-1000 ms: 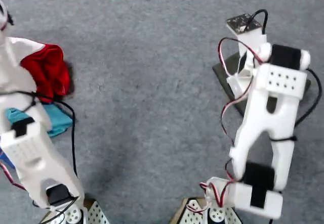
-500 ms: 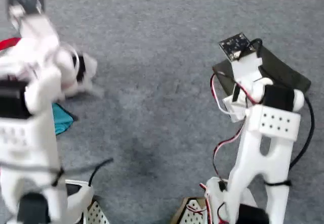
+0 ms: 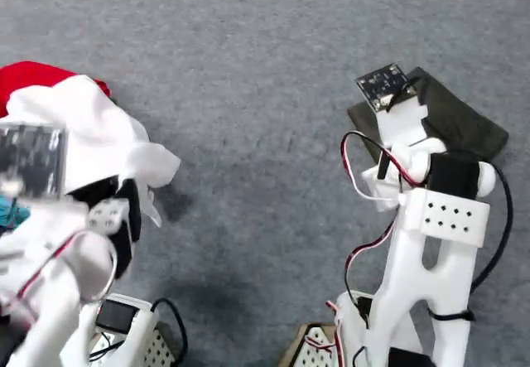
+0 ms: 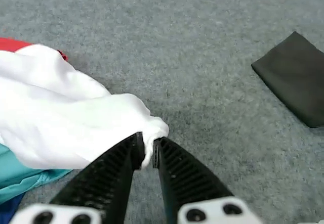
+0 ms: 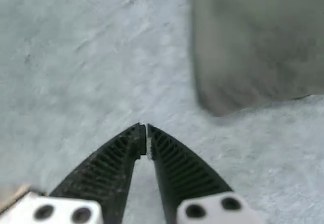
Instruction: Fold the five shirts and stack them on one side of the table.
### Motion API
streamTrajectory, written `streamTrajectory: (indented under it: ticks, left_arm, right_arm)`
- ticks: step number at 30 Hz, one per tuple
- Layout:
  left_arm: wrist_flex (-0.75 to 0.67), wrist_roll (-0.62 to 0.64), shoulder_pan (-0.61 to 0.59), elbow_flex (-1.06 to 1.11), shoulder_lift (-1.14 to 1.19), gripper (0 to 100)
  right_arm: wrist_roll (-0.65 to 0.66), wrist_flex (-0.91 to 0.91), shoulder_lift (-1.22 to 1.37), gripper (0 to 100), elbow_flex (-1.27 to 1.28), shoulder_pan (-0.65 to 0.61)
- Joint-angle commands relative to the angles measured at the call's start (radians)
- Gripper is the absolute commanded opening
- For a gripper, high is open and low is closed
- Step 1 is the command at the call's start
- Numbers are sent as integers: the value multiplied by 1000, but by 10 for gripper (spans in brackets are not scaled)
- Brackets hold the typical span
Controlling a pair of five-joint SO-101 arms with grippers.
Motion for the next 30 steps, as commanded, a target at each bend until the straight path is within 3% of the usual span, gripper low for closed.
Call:
streamTrajectory:
  ticks: [1, 7, 12, 17, 19, 22, 26, 30]
  left_arm:
    - [5, -3, 25, 3, -4, 22]
    - [5, -6, 238, -6, 2, 22]
    - [6, -49, 404, 5, 10, 22]
    - [6, -83, 560, 26, 113, 27]
    - [8, -77, 582, 31, 154, 94]
    - [8, 41, 571, 29, 174, 257]
    - [9, 84, 543, 40, 173, 250]
    - [9, 84, 236, 44, 163, 250]
  right_arm:
    - [15, 117, 47, 140, -54, -91]
    - [17, 164, 249, 316, -183, -272]
    - [17, 163, 498, 322, -383, -400]
    - [17, 166, 720, 322, -613, -384]
    - [17, 167, 789, 322, -707, -377]
    - [17, 203, 878, 322, -843, -389]
    - [15, 209, 951, 322, -955, -443]
    - [15, 209, 1004, 322, -995, -552]
